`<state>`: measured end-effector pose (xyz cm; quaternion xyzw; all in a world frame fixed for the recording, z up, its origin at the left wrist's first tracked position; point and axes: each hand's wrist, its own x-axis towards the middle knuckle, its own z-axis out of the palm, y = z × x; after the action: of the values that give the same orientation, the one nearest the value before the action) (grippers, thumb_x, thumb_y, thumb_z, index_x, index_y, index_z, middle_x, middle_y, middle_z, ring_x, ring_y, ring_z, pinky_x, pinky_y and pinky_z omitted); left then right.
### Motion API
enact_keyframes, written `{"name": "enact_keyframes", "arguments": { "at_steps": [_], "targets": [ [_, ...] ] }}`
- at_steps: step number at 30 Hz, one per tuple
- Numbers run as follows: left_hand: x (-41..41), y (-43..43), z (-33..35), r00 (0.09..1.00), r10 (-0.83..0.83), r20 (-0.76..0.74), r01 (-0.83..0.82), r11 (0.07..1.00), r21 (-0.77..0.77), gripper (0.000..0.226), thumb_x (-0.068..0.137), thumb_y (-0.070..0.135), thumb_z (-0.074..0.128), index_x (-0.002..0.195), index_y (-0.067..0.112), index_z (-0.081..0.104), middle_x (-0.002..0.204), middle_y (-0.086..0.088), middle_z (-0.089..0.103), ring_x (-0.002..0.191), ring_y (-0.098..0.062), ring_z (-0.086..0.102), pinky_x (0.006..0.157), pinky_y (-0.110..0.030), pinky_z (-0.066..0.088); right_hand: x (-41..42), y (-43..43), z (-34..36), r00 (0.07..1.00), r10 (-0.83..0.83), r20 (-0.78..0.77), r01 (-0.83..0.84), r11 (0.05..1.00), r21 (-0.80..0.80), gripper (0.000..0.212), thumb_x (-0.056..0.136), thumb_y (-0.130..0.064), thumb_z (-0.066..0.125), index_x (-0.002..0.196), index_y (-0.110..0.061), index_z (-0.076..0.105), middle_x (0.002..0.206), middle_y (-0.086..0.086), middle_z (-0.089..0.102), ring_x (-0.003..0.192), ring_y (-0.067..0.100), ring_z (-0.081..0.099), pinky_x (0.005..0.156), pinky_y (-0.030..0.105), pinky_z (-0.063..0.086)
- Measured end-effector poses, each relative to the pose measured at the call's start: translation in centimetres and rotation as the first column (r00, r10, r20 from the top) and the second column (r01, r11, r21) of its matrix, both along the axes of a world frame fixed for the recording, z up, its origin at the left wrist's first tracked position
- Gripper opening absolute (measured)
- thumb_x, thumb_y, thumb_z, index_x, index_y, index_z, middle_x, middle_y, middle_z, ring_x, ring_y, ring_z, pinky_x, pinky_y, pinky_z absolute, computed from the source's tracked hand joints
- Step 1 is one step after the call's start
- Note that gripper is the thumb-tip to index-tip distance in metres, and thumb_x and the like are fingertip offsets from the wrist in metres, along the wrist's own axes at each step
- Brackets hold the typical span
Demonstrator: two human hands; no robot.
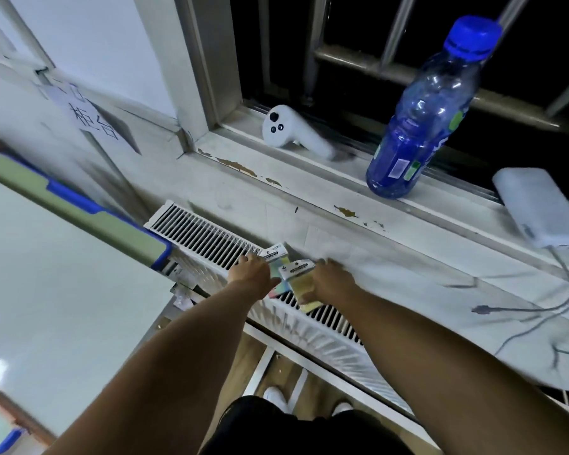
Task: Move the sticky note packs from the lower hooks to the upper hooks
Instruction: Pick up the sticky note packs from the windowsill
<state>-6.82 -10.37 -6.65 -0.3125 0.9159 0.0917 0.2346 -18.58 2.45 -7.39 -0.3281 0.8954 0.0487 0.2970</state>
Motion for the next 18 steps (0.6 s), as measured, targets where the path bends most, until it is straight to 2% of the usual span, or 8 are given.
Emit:
{"name": "enact_keyframes", "arguments": {
  "at_steps": [4, 7, 12, 14, 16, 18],
  "targets": [
    [-0.8, -0.2, -0.5, 0.999, 0.023, 0.032, -0.023, 1.000, 0.019, 0.093, 0.086, 0.063, 0.054, 0.145, -0.003, 0.026, 0.145, -0.021, 0.033, 0.132, -0.034, 0.038, 0.099, -0.044, 0.046, -0.8, 0.1, 0.0, 0.994, -0.077, 0.071, 0.081, 0.995, -0.061, 0.078, 0.067, -0.059, 0.080, 0.120, -0.006, 0.057, 0.110, 0.009, 0.065, 0.099, 0.026, 0.062, 0.079, 0.034, 0.052],
    [-1.1, 0.0, -1.1, 0.998, 0.047, 0.047, -0.048, 0.998, 0.032, 0.100, 0.081, 0.066, 0.058, 0.145, -0.004, 0.026, 0.145, -0.020, 0.031, 0.133, -0.034, 0.035, 0.099, -0.043, 0.045, -1.4, 0.2, 0.2, 0.993, -0.089, 0.077, 0.097, 0.991, -0.097, 0.069, 0.073, -0.056, 0.078, 0.116, -0.005, 0.059, 0.103, 0.008, 0.067, 0.088, 0.025, 0.065, 0.067, 0.028, 0.046],
    [-1.8, -0.3, -1.0, 0.997, 0.073, 0.018, -0.074, 0.996, 0.040, 0.091, 0.078, 0.059, 0.066, 0.140, 0.000, 0.037, 0.148, -0.022, 0.028, 0.134, -0.034, 0.034, 0.100, -0.044, 0.046, -1.2, 0.5, 0.5, 0.992, -0.082, 0.100, 0.099, 0.980, -0.175, 0.075, 0.080, -0.045, 0.076, 0.130, 0.000, 0.043, 0.127, 0.018, 0.057, 0.113, 0.031, 0.057, 0.080, 0.033, 0.044],
    [-1.6, -0.3, -0.8, 0.998, 0.057, 0.039, -0.058, 0.998, 0.038, 0.090, 0.079, 0.060, 0.065, 0.141, 0.000, 0.038, 0.149, -0.021, 0.028, 0.135, -0.035, 0.033, 0.101, -0.044, 0.046, -0.8, 0.9, 0.4, 0.986, -0.082, 0.144, 0.112, 0.970, -0.217, 0.074, 0.081, -0.038, 0.077, 0.135, -0.004, 0.039, 0.133, 0.016, 0.055, 0.116, 0.031, 0.057, 0.085, 0.034, 0.046],
    [-1.2, -0.2, -0.7, 0.998, 0.052, 0.039, -0.054, 0.997, 0.051, 0.087, 0.078, 0.061, 0.064, 0.137, 0.001, 0.042, 0.143, -0.019, 0.038, 0.131, -0.033, 0.038, 0.101, -0.043, 0.046, -0.5, 1.4, 0.7, 0.981, -0.064, 0.181, 0.111, 0.958, -0.264, 0.075, 0.082, -0.030, 0.077, 0.141, -0.010, 0.034, 0.136, 0.014, 0.054, 0.117, 0.030, 0.058, 0.089, 0.036, 0.047],
    [-0.8, 0.0, -0.6, 0.997, 0.071, 0.008, -0.072, 0.994, 0.081, 0.083, 0.076, 0.061, 0.067, 0.132, 0.003, 0.047, 0.130, -0.015, 0.050, 0.120, -0.028, 0.048, 0.097, -0.040, 0.049, -0.3, 1.6, 1.1, 0.983, -0.015, 0.181, 0.074, 0.944, -0.322, 0.075, 0.083, -0.022, 0.076, 0.144, -0.016, 0.031, 0.134, 0.012, 0.056, 0.109, 0.025, 0.062, 0.083, 0.033, 0.049]
  ]
}}
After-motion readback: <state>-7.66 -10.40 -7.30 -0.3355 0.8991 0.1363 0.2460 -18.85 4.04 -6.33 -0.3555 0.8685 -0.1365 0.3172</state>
